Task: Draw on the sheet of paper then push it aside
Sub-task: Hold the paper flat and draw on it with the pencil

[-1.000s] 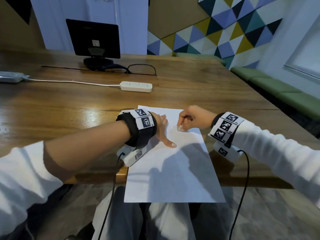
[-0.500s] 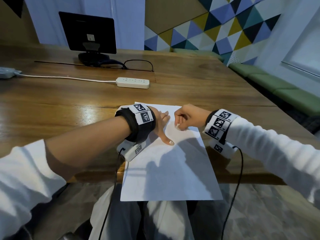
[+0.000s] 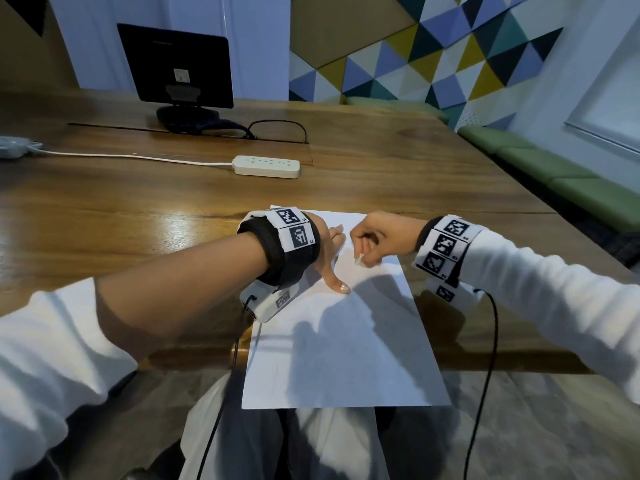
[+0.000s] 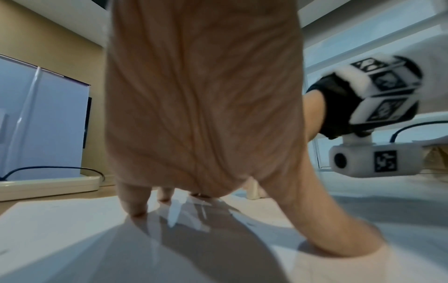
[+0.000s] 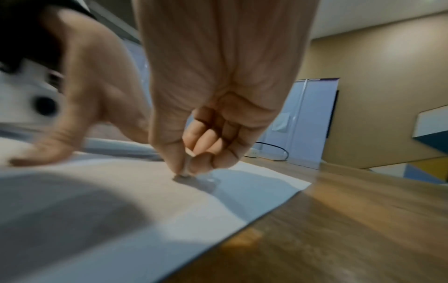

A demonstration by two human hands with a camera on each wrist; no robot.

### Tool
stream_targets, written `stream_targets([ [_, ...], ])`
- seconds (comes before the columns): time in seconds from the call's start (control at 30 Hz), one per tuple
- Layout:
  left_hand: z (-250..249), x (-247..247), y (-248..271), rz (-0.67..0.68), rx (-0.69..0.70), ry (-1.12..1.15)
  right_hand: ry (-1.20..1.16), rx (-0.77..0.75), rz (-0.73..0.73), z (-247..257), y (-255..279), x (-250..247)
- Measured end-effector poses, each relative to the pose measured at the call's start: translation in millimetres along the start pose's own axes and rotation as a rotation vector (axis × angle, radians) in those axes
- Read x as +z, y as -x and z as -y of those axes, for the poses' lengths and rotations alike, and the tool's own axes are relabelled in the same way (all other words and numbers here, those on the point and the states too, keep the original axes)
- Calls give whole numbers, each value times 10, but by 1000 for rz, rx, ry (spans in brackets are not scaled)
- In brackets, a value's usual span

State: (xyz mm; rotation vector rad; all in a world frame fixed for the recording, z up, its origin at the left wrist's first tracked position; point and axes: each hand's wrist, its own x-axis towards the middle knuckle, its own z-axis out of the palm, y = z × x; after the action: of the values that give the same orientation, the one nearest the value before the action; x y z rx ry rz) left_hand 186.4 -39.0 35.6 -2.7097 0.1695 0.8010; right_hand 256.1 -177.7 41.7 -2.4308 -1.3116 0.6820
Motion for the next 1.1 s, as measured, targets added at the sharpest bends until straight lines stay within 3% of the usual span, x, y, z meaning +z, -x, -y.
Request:
stream_targets([
  [0.1,8,12,8,-4,13,16,-1,12,-93,-28,-31,7],
  [0.23,14,16,33,-3,16,17,-16,0,110,9,60,-3],
  [0.4,4,-5,66,7,33,14,6,17,-82,-51,-50,-47],
  [0.53,5,-9,67,14,36,20,14,-18,93,-53,71,-33],
  [0.7,-35,-63,106,4,86,36,54,-49,-103,-107,11,-33],
  [0.87,-66,-64,119,-10,72,-9,28,-47,70,-112,137,-21],
  [1.0,-90,-101,177,-17,90,-3,43,-4,-96,-171,32,-76],
  [1.1,-73,-104,159,-8,86,-17,46,-19,32,-163,122,-38],
])
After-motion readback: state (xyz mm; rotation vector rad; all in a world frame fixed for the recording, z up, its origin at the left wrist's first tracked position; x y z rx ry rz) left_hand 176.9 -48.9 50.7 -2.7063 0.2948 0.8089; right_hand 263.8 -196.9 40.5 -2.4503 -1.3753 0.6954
